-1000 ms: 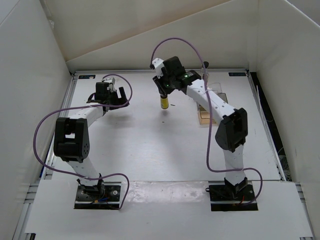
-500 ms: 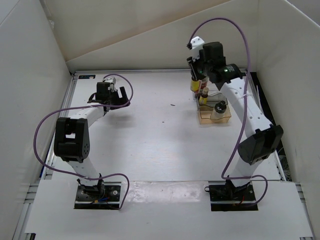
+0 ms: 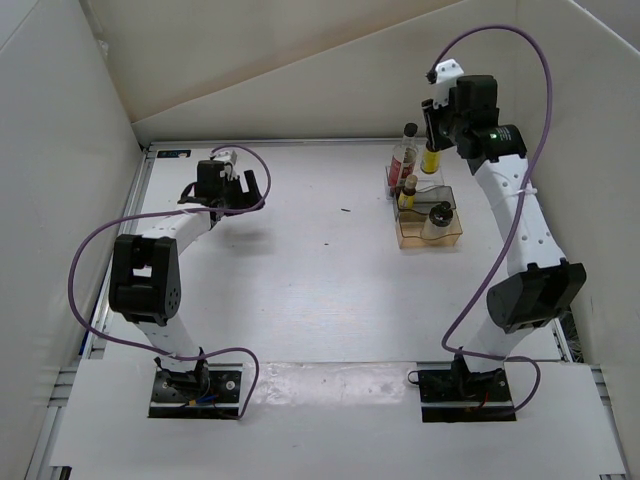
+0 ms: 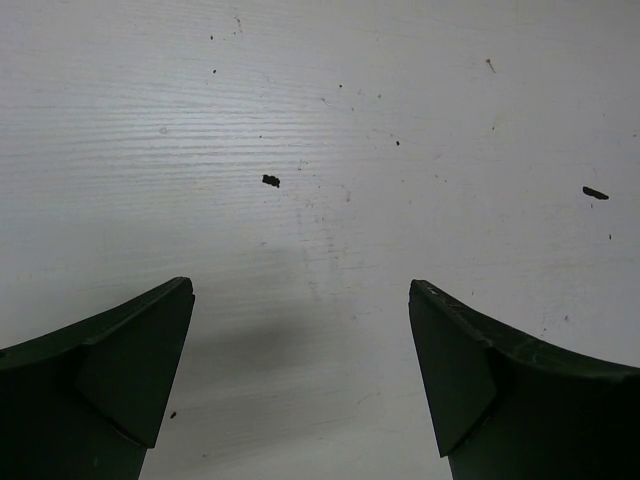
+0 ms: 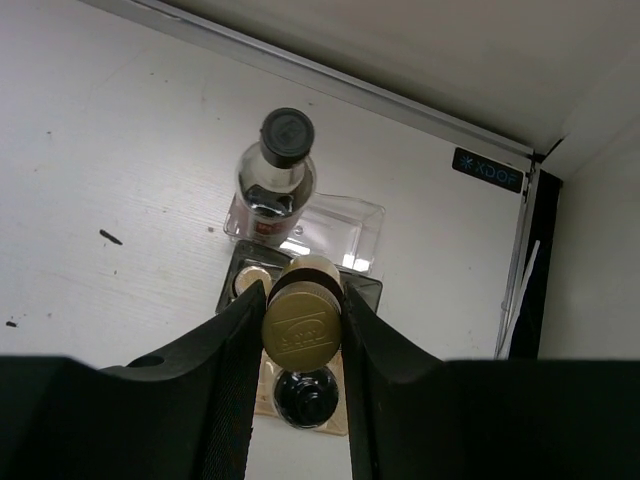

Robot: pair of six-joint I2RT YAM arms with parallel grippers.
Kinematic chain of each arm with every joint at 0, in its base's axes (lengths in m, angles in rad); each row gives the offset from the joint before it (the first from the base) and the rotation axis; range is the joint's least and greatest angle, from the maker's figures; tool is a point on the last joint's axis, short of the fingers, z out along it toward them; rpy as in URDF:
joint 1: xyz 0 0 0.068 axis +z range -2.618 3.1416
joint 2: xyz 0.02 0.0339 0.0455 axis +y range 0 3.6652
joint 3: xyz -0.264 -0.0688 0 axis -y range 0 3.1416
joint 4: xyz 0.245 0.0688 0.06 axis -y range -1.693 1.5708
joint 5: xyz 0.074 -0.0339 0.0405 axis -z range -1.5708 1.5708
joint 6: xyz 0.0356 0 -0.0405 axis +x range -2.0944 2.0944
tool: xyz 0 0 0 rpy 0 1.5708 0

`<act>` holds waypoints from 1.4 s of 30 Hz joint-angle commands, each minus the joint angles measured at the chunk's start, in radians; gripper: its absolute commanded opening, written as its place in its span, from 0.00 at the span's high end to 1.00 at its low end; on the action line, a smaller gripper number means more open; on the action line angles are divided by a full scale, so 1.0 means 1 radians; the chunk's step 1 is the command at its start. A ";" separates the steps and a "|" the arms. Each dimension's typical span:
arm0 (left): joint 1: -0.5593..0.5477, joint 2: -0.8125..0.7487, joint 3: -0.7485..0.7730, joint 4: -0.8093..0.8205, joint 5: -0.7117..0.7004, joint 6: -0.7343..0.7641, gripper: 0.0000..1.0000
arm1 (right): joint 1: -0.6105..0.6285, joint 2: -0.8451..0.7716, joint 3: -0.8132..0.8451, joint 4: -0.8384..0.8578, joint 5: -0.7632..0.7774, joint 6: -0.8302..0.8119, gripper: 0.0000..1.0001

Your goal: Organize the condiment bottles

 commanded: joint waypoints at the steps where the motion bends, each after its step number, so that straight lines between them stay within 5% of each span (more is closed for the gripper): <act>1: -0.007 0.005 0.044 -0.002 0.003 0.011 0.00 | -0.043 -0.061 0.005 0.094 -0.021 0.018 1.00; 16: -0.027 0.045 0.091 -0.026 -0.011 0.023 0.00 | -0.193 -0.080 -0.274 0.292 -0.139 0.125 1.00; 42: -0.029 0.099 0.131 -0.040 -0.017 0.030 0.00 | -0.165 0.020 -0.452 0.471 -0.157 0.107 1.00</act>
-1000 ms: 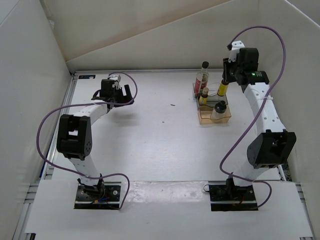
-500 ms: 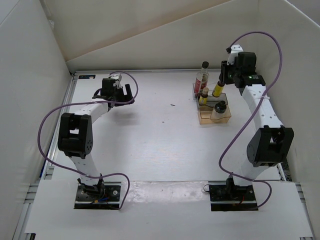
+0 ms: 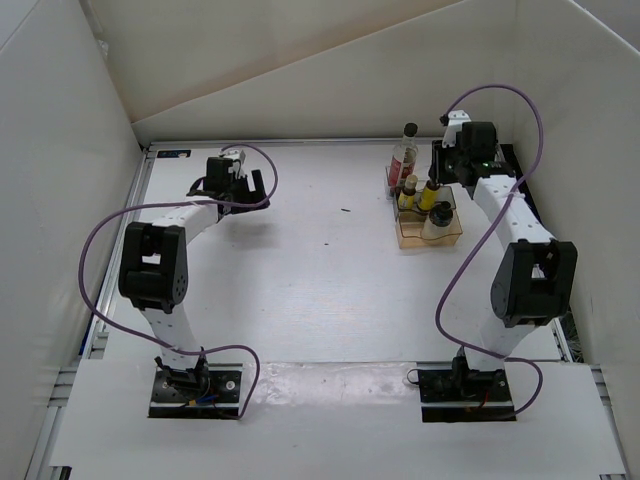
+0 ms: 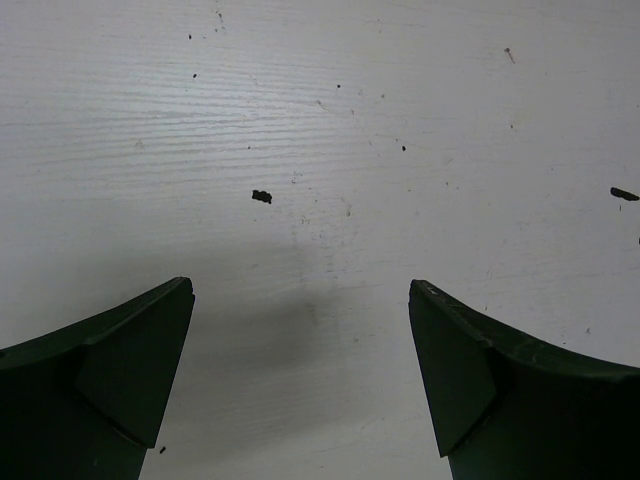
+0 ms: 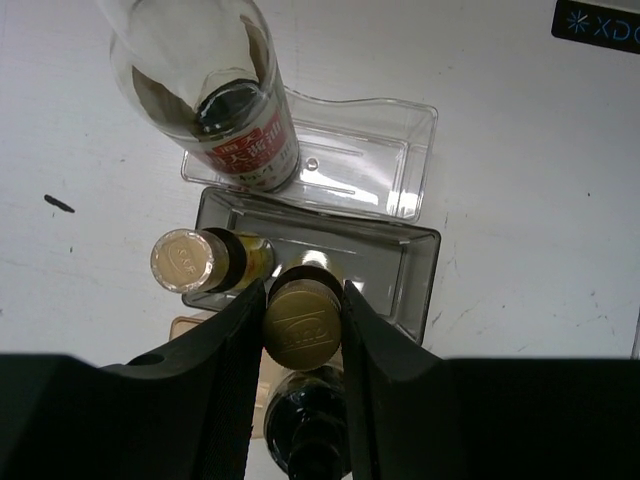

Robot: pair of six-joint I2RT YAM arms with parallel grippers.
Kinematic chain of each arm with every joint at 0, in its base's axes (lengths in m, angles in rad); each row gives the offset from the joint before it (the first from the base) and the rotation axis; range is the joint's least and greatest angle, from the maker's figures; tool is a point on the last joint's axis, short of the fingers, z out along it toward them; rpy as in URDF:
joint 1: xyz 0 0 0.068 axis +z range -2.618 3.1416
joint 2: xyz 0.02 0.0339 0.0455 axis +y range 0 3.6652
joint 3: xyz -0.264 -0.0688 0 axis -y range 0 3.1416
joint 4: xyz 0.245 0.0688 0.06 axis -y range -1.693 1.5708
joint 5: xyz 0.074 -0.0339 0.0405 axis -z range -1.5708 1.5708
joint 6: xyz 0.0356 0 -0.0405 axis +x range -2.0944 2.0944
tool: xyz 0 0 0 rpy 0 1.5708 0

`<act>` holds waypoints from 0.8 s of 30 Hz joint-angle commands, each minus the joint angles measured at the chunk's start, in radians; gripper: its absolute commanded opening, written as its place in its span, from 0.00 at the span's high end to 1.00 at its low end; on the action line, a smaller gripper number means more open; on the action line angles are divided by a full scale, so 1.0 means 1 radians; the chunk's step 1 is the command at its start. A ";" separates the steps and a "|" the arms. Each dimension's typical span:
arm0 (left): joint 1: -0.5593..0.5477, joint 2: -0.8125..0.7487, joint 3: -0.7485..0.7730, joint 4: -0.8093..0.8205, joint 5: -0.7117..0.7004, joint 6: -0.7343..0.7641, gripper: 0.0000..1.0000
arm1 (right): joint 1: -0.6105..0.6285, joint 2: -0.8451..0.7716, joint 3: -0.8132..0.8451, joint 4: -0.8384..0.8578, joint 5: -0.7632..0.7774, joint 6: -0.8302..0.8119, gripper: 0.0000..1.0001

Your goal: Organize the condiment bottles

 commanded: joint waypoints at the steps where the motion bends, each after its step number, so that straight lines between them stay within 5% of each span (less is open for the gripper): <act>1: -0.005 -0.003 0.041 0.002 -0.006 0.010 0.00 | 0.003 0.000 -0.008 0.142 0.003 -0.029 1.00; 24: -0.010 0.043 0.087 -0.013 -0.006 0.018 0.00 | -0.004 0.087 -0.050 0.253 0.004 -0.067 1.00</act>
